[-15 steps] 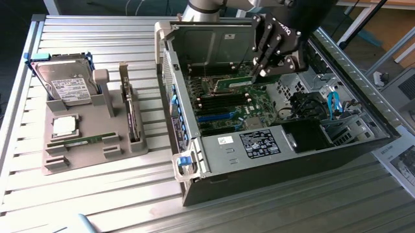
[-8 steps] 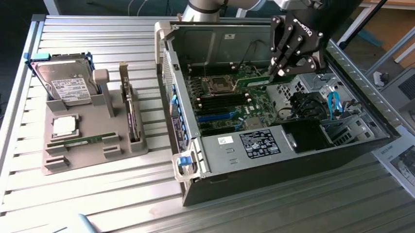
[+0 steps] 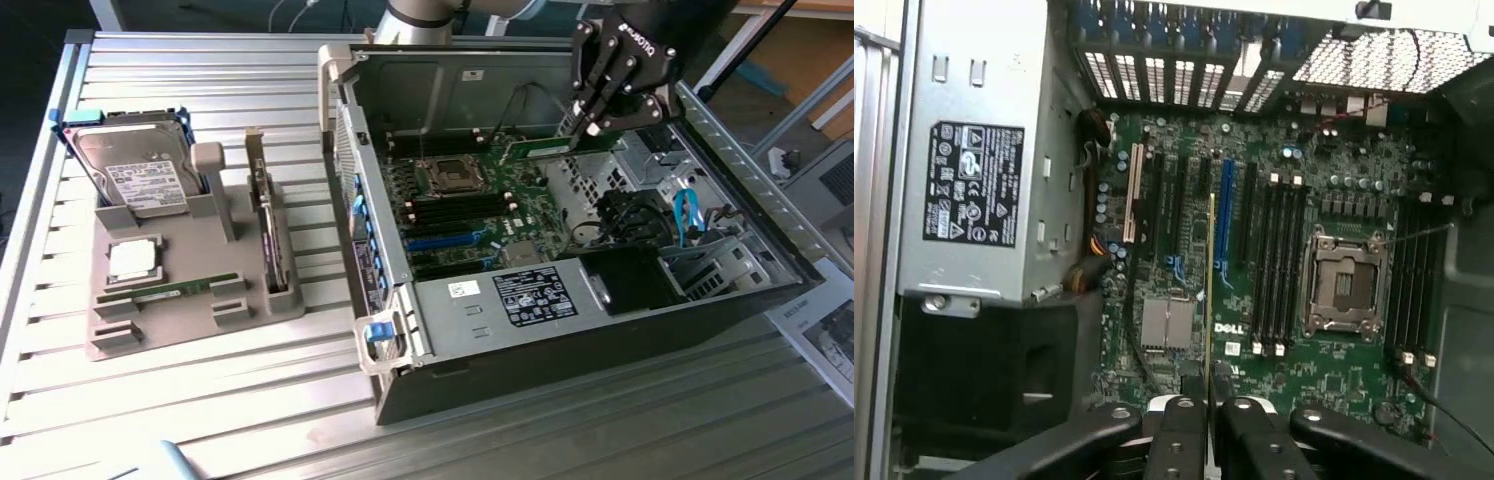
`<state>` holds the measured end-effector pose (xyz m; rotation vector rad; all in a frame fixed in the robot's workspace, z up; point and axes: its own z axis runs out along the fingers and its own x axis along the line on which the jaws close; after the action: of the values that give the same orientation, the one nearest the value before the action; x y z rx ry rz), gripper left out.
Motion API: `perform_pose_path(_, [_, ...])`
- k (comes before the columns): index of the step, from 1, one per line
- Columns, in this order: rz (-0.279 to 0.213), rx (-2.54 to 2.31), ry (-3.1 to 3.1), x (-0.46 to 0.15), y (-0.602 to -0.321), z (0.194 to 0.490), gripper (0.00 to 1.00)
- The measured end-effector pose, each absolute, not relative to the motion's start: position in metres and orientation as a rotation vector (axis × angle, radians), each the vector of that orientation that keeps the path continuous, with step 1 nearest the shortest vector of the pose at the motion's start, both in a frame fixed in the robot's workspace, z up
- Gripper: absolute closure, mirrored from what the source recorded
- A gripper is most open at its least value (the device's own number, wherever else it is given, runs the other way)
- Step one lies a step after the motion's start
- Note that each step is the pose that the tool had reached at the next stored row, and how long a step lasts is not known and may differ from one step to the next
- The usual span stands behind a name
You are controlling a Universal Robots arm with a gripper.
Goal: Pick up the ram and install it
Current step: 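Pick up the ram and move it above insertion slot, then insert the ram into the slot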
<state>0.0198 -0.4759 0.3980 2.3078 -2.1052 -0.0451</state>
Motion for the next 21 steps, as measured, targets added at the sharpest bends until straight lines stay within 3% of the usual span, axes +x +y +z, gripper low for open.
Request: perform_pose_path(21, [-0.045, 2.285, -2.131, 0.038, -0.47, 0.394, 0.87])
